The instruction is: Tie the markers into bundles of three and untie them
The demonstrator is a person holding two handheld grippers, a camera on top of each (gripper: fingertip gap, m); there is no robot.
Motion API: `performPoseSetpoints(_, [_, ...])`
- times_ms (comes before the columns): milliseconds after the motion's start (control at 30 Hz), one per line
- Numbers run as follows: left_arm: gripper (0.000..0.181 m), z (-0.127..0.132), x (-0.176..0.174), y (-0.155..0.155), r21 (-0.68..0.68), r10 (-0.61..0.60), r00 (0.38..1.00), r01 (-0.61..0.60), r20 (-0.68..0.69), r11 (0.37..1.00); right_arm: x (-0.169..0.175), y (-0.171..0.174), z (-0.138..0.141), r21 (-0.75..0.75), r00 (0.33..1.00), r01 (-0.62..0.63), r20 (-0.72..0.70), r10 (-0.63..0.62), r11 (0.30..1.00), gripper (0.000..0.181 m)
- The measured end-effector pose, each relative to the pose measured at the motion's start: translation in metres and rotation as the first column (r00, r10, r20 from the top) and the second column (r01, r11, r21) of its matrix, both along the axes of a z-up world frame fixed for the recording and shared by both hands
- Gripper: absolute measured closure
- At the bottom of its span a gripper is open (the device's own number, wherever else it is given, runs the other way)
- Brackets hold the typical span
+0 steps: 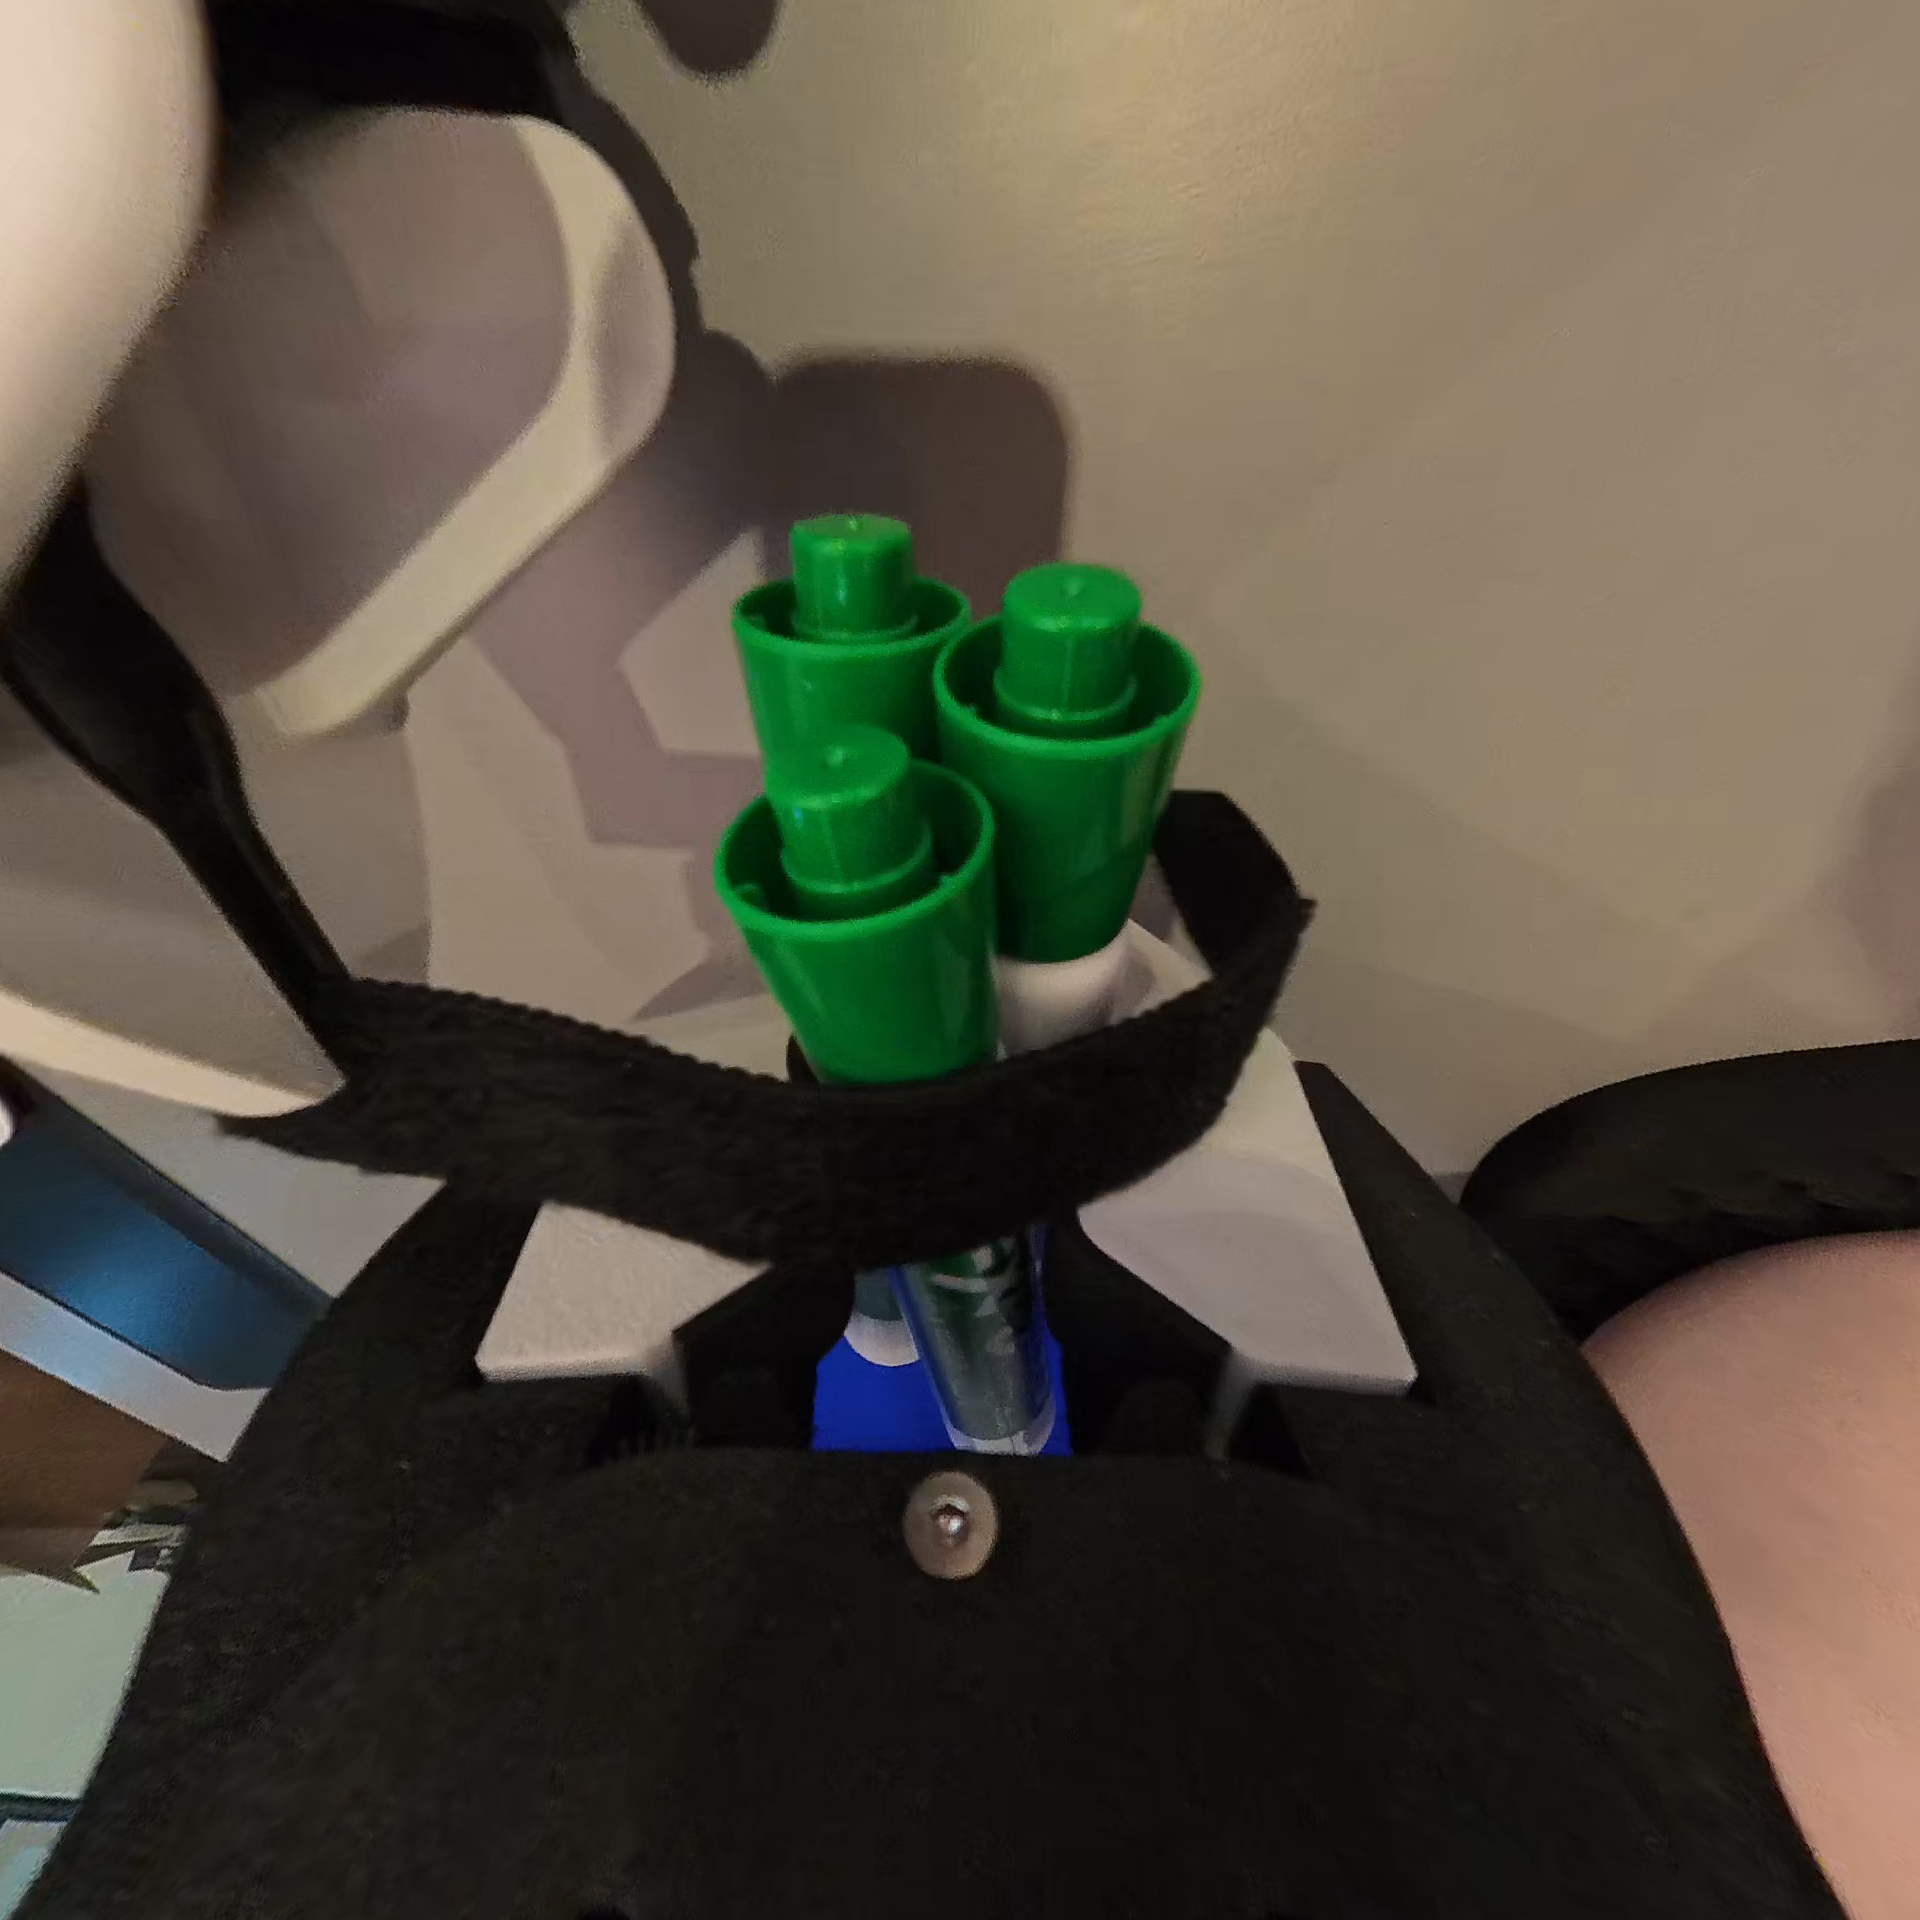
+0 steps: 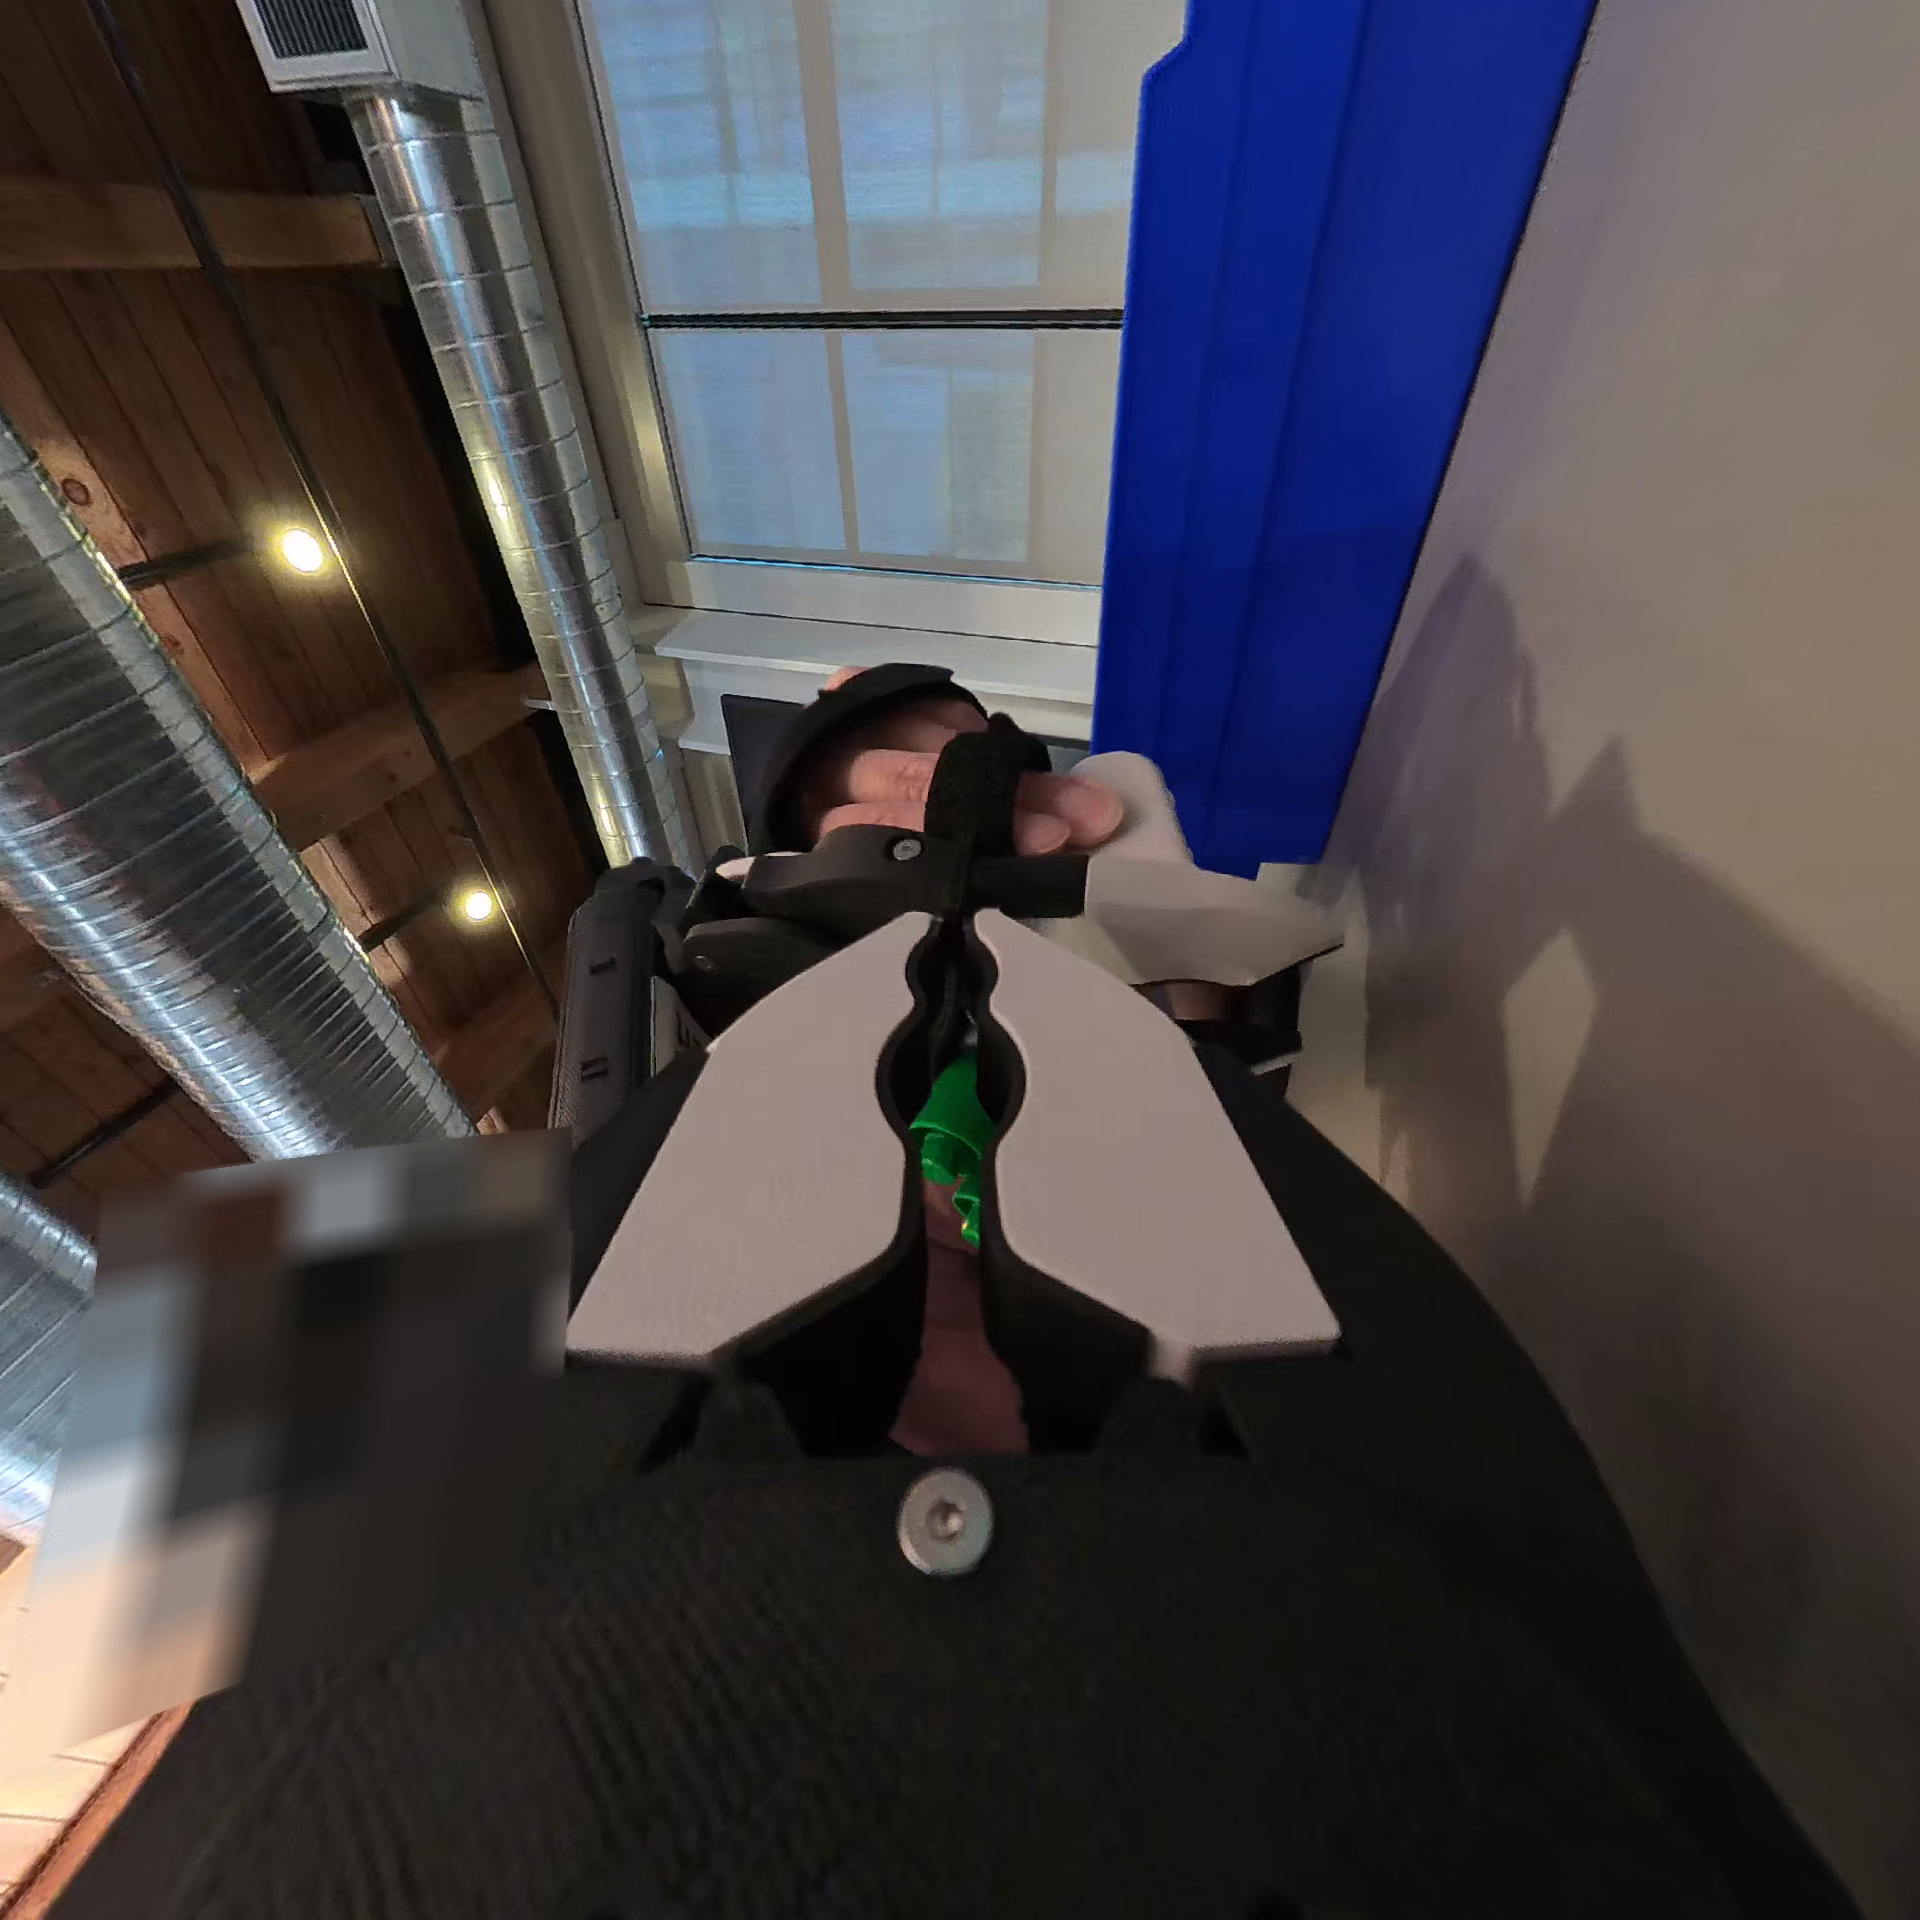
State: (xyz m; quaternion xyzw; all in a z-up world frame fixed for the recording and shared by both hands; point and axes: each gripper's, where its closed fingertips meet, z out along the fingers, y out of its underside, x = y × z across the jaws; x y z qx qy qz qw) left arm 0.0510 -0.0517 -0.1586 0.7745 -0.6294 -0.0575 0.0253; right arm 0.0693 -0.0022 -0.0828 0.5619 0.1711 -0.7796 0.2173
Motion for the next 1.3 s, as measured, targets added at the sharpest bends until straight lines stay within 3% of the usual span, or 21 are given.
performPoseSetpoints(33, [0.139,-0.001,0.0,0.0,-0.006,0.001,1.0,-0.001,0.002,1.0,0.0,0.0,-0.002,0.001,1.0,-0.002,0.004,0.002,1.0,0.178])
performPoseSetpoints(567, [0.141,-0.007,0.002,-0.012,-0.113,0.037,0.999,-0.034,0.026,0.993,-0.003,-0.002,-0.012,0.055,1.0,-0.023,0.021,0.022,0.998,0.162])
performPoseSetpoints(1000, [0.14,0.004,0.005,0.005,0.019,0.012,0.999,-0.013,0.04,1.0,-0.003,-0.002,-0.007,0.127,1.0,-0.018,0.01,0.017,0.992,0.149])
performPoseSetpoints(1300, [0.14,0.01,0.005,0.004,0.035,0.014,0.999,-0.015,0.045,0.999,-0.004,-0.007,-0.007,0.167,0.999,-0.036,0.022,0.033,0.985,0.139])
